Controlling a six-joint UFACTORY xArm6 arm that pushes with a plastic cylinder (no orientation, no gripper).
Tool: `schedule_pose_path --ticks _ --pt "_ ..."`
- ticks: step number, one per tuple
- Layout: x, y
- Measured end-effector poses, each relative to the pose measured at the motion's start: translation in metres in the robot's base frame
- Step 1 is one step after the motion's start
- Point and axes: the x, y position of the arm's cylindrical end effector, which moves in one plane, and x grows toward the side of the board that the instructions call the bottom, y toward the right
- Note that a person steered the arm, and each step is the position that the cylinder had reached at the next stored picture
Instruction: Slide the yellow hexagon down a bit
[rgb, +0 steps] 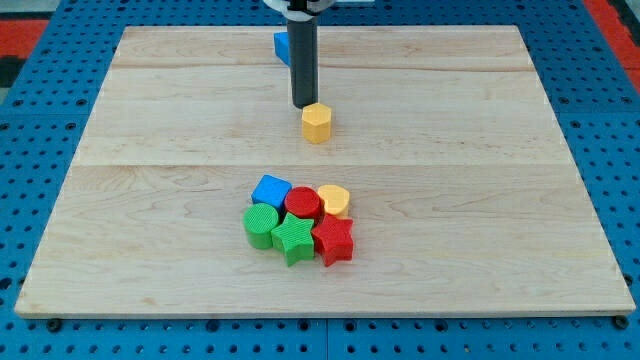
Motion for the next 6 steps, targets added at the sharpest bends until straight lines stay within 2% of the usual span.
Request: schedule_pose_path --ticks 1,2,3,4,5,6 --pt "-0.013 0.001" --pt "-0.032 0.025" --pt "-0.003 0.026" --pt "0.014 -0.009" --pt "0.044 0.009" --pt "0.032 0.009"
